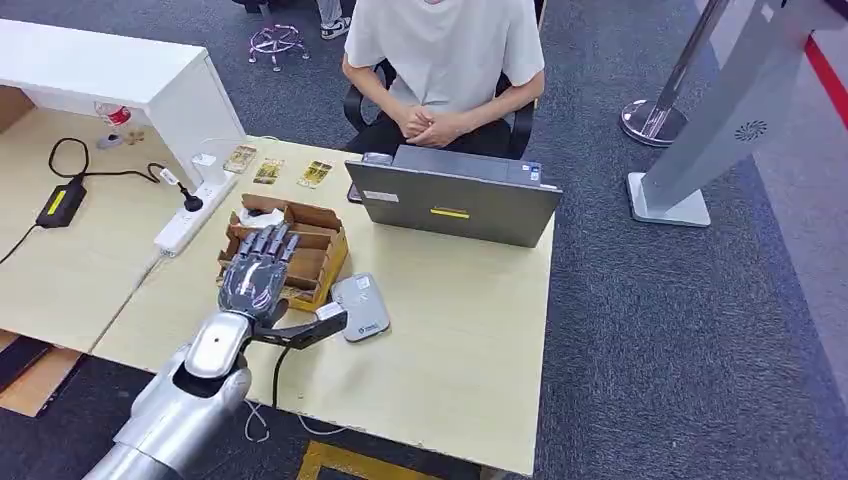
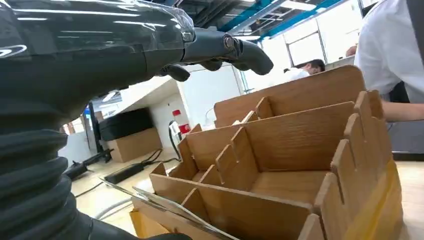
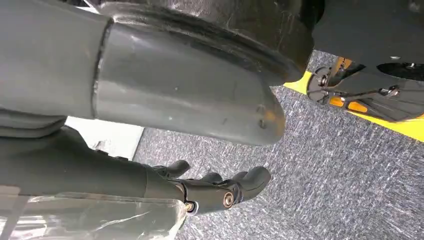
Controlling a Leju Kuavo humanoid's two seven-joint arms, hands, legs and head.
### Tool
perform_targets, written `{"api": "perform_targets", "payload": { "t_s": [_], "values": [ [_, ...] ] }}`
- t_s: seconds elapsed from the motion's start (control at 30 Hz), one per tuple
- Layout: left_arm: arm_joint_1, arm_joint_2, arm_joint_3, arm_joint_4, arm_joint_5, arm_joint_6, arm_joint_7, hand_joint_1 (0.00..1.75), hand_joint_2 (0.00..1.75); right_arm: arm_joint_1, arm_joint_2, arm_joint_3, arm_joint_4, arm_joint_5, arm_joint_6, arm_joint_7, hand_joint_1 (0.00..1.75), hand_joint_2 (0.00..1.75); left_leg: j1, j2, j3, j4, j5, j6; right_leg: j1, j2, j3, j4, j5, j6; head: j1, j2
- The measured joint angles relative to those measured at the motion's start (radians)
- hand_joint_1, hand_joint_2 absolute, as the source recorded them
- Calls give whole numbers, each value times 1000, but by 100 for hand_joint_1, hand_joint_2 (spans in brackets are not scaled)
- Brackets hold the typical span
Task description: Pass the card to the sensor for recognition and then transmit it.
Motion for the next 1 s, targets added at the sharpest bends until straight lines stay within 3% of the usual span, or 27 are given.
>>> {"api": "perform_targets", "payload": {
  "t_s": [0.13,0.17,0.2,0.23,0.83,1.0],
  "values": [
    [-3,-3,2,12,0,-1,0,0,175,0,0,2,0,4,0,0,0,0,0,0,0,0,0,0,0,0,0,0,0,0,0,0],
    [-4,-5,3,15,0,-2,0,103,175,0,0,3,0,7,0,0,0,0,0,0,0,0,0,0,0,0,0,0,0,0,0,0],
    [-4,-7,3,18,0,-2,0,103,175,0,0,4,0,8,0,0,0,0,0,0,0,0,0,0,0,0,0,0,0,0,0,0],
    [-4,-8,3,20,-1,-1,0,175,175,0,0,5,0,8,0,0,0,0,0,0,0,0,0,0,0,0,0,0,0,0,0,0],
    [-8,-15,3,39,18,-13,-38,175,175,0,0,7,1,22,3,0,0,0,0,0,0,0,0,0,0,0,0,0,0,0,0,0],
    [-7,-18,4,39,18,15,-32,175,175,0,0,7,1,24,3,2,0,0,0,0,0,0,0,0,0,0,0,0,0,0,0,0]
  ]
}}
